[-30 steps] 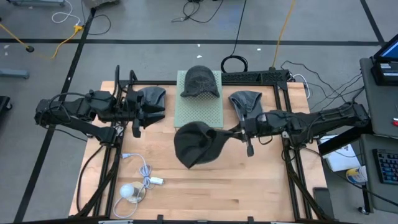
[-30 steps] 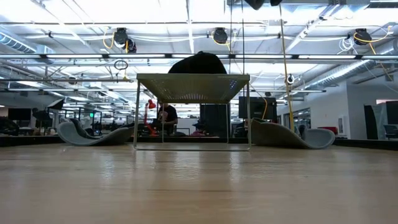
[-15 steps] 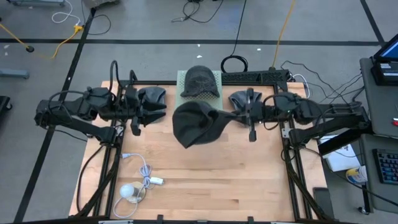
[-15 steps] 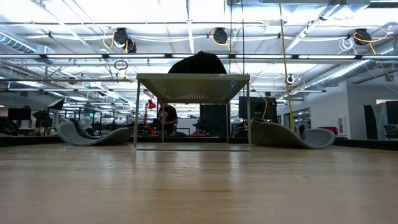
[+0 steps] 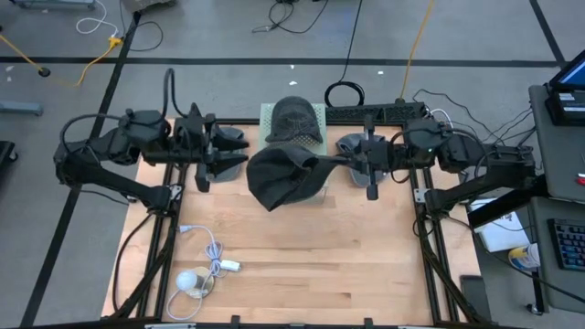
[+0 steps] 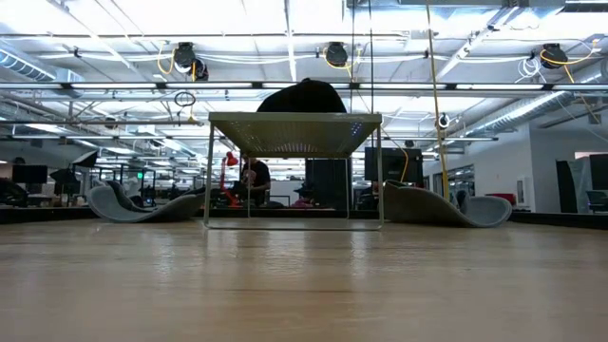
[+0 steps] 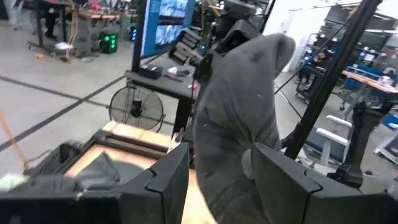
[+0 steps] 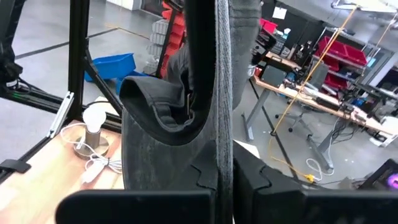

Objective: Pick & Place hat
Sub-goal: Stack the black cap on top of the black cap on the shelf

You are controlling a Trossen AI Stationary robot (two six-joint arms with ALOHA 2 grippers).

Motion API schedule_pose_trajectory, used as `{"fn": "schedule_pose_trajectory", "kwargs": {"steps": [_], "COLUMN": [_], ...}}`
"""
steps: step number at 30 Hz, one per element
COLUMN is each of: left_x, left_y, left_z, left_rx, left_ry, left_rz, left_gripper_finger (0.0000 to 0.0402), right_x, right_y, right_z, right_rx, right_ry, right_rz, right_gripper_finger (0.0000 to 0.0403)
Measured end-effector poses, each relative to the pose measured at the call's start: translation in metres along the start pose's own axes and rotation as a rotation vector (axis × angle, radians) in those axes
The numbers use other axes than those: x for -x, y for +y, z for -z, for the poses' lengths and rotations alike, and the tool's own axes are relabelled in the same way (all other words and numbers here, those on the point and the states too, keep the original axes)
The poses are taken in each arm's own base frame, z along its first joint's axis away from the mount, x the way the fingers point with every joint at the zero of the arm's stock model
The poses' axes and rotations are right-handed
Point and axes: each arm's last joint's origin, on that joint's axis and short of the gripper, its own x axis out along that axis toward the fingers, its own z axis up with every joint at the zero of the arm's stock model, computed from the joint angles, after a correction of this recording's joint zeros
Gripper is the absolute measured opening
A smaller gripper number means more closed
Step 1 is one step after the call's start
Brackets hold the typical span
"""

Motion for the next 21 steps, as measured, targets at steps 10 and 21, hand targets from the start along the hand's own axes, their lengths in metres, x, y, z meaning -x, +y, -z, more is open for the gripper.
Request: {"fn": "schedule_pose_trajectory", "kwargs": {"steps": [10, 21], "left_x": [-0.022, -0.007], "left_y": [-0.002, -0.003], "left_z": [-0.007, -0.013], "left_rx": [-0.033, -0.061], "left_ry": [0.040, 0.008], "left_rz": [0.077, 0.078], "left_gripper_finger": [0.0175, 0.0175], "right_x": [0.006, 0.009], "right_y": [-0.005, -0.004], "right_z": [-0.013, -0.007], "right_rx": [0.073, 0.043], "right_ry": [-0.007, 0.055], "right_rz": [0.023, 0.011], "right_gripper_finger": [0.0004, 0.0004]}}
